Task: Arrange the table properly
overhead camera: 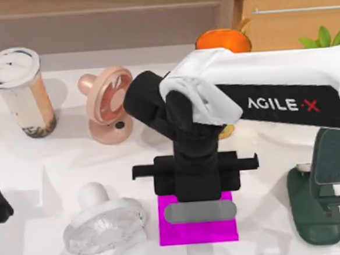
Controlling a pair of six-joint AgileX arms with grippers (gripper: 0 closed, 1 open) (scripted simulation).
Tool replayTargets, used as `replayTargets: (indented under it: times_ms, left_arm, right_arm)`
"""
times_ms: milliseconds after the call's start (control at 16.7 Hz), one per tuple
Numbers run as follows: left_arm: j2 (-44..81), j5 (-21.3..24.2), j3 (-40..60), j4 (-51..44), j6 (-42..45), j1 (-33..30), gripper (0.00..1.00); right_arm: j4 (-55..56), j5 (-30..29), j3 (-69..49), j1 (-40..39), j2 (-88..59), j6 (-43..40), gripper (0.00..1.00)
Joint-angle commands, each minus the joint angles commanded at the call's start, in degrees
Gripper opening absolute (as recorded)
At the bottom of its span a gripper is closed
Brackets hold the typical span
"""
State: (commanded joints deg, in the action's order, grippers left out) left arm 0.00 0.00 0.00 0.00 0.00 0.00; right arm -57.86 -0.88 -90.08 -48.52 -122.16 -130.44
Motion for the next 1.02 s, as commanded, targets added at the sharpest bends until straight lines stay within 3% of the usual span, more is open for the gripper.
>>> replayTargets:
  times_ms: [420, 780, 1020]
  left_arm:
    - [0.0, 0.0, 0.0, 0.0, 0.0, 0.0, 1.00]
    - [0.0, 0.0, 0.0, 0.0, 0.0, 0.0, 1.00]
    - [0.0, 0.0, 0.0, 0.0, 0.0, 0.0, 1.00]
  right_arm:
    - [-0.4, 0.3, -0.4, 0.0, 0.0, -0.3, 0.00]
    - [-1.8, 4.1, 0.7, 3.0, -2.3, -0.4, 0.00]
    - [-0.4, 2.6, 1.2, 1.5, -1.8, 0.1, 0.00]
